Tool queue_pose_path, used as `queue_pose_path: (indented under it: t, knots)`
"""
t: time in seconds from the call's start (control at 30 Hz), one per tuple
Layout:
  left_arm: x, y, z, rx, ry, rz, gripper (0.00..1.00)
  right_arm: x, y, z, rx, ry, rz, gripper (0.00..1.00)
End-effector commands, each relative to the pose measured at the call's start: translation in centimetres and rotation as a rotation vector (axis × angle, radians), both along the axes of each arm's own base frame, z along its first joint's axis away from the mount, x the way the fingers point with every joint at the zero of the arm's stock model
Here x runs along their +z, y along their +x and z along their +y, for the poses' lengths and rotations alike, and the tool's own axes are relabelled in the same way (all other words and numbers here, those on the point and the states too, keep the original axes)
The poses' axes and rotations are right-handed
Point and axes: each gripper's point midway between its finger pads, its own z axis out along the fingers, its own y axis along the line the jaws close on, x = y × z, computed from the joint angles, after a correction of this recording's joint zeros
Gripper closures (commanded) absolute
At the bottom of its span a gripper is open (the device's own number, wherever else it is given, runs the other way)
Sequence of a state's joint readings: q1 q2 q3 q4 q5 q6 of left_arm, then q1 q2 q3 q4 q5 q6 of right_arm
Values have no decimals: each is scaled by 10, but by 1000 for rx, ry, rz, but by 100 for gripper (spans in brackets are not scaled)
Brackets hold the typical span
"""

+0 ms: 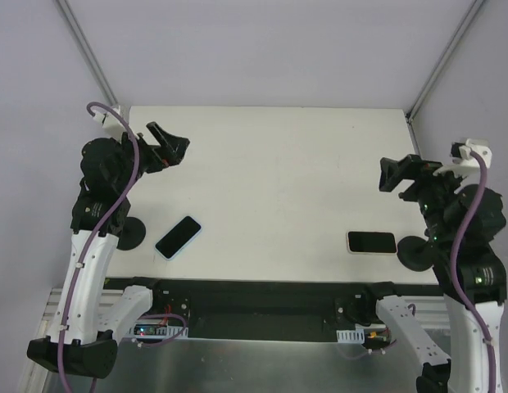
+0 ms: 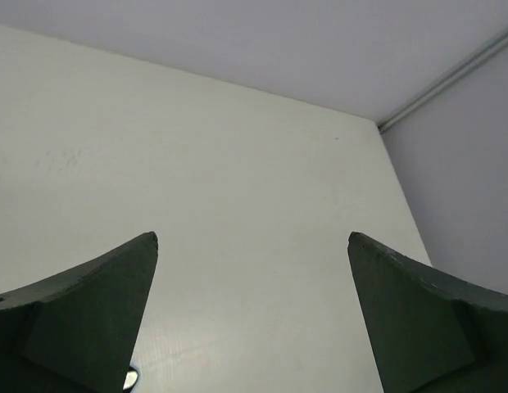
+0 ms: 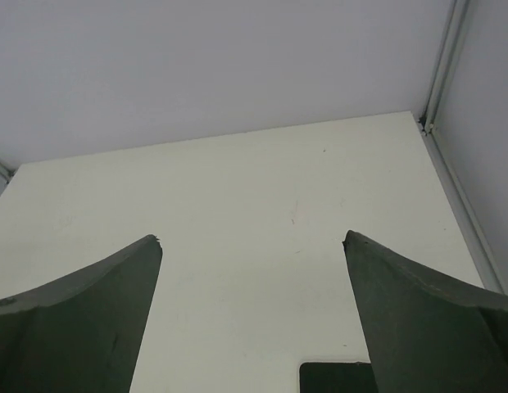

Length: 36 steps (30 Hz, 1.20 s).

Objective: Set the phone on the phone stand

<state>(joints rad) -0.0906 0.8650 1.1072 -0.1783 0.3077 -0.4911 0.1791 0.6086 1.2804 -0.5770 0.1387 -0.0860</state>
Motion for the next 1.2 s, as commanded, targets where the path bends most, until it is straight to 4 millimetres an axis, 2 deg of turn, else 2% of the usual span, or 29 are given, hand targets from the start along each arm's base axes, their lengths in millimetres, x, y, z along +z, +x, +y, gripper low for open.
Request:
queue_pose_path:
  t: [0.0,0.1,0.17,0.2,0.23,0.3,0.33,0.37,0.4,0.43,0.47,0.5,0.53,0.57,0.6,0.63,0.67,0.7,0.73,0.87,0.93,0.97,1.03,1.07,1.1,1.13,1.17]
  knots:
    - [-45,2,53,311,62,229,1,-30,32,31,125,6,154,4]
    - [-68,-11,85,488,112,319,1,-48,47,61,223,-12,225,4]
    - [-79,-18,101,574,137,345,1,-53,50,93,331,-26,240,4]
    - [-82,-25,105,593,146,349,1,-64,52,119,413,-44,274,4]
    - [-90,-29,111,619,163,366,1,-64,57,133,443,-28,271,4]
    - [-98,-39,116,644,164,386,1,-76,54,181,612,-22,326,4]
    - [-106,-43,117,656,155,409,1,-76,56,198,653,-1,325,4]
    - [-110,-45,117,659,147,419,1,-87,60,219,707,6,362,4]
    - [-111,-50,122,674,136,424,1,-90,53,241,770,33,377,4]
    - [-119,-53,121,669,129,446,1,-82,56,261,823,74,344,4]
    - [-122,-55,121,666,116,458,1,-95,55,285,879,149,416,4]
    - [-123,-59,124,681,105,458,1,-92,49,307,936,186,425,4]
    - [-130,-63,125,695,102,482,1,-81,50,327,984,247,393,4]
    - [-133,-66,130,728,107,489,1,-93,49,351,1020,309,461,4]
    - [-136,-69,134,755,106,496,1,-94,38,371,1066,337,487,4]
    - [-144,-78,137,802,79,545,1,-79,36,387,1113,380,443,4]
    - [-145,-84,146,864,73,553,1,-90,38,400,1119,393,474,4]
    - [-146,-88,147,887,60,567,1,-91,30,411,1136,424,499,4]
    - [-145,-90,148,917,18,570,1,-88,29,418,1149,437,481,4]
    - [-144,-109,157,991,-3,569,1,-113,23,442,1167,431,542,4]
    - [-136,-116,166,1038,8,536,1,-111,18,456,1199,502,568,4]
    - [-128,-120,169,1050,3,502,1,-124,20,467,1203,522,602,4]
    - [-116,-128,177,1090,4,453,1,-118,18,483,1220,638,628,4]
    - [-112,-133,180,1105,1,429,1,-131,23,493,1195,684,658,4]
    - [-112,-137,183,1119,14,429,1,-120,23,502,1224,747,613,4]
    - [-110,-142,190,1162,31,413,1,-118,26,510,1202,822,641,4]
    - [-108,-146,192,1176,34,401,1,-134,30,522,1192,839,664,4]
